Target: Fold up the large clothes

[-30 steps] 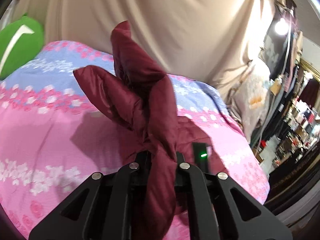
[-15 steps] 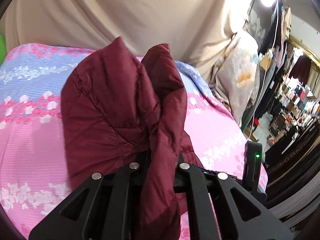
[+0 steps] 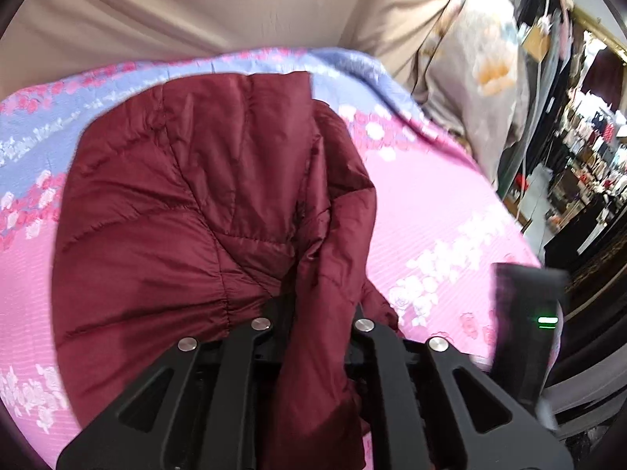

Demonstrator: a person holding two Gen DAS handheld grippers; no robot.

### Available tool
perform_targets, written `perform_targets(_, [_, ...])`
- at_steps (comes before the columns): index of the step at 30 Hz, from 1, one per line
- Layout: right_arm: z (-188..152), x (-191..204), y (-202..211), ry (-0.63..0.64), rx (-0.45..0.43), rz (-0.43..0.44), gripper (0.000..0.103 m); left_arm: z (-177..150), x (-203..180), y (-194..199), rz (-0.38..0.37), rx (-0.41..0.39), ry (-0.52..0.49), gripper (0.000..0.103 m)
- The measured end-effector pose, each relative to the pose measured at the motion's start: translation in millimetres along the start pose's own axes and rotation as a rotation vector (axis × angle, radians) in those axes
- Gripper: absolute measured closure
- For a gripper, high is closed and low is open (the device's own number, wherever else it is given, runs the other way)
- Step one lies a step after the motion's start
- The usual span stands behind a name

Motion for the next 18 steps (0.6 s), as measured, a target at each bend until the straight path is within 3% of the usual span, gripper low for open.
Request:
perform_targets(5, [0.3,-13.0,44.4,-0.016,-0.075,-0.04,0.085,-8.4,-7.6,-19.4,0.018,0.028,-0.022,0.081])
perform_targets(7, [-2.3,-15.7,63.0,-0.016,-0.106,-0.058,0.083,-11.5,-10.4,-24.6,-0.002,0.04,-0.019,0.059])
perform_targets(10, [1.3,-13.6,87.6,-0.004,-0.16,-0.086,0.079,-11.9,-17.9,-18.4,-0.061,0.029,-0.014,0.043])
perform_targets(14, [7.8,-0.2,119.9,0.049,-0.236,-0.117,0.066,0.8,-10.1,35.8,-0.173,-0.059,0.037,0.032])
perform_targets(16, [10.7,10.3,134.7,0.091,-0.271,-0.104,0.055,11.2,10.6,82.9,-0.243,-0.153,0.106,0.017])
perform_targets(18, [9.5,31.6,140.3,0.151,-0.287,-0.068,0.045,16.8,43.9,120.8,-0.229,-0.25,0.168,0.012])
Point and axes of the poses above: each gripper's, at about its wrist camera, not at the fingertips, and y roughly against the way its jaws point, x to its left, z to its top, the point moved 9 cm from there along -y, roughly the way its jaws point, and after that the axes turned 7 degrees about z, right-handed, at the moved point
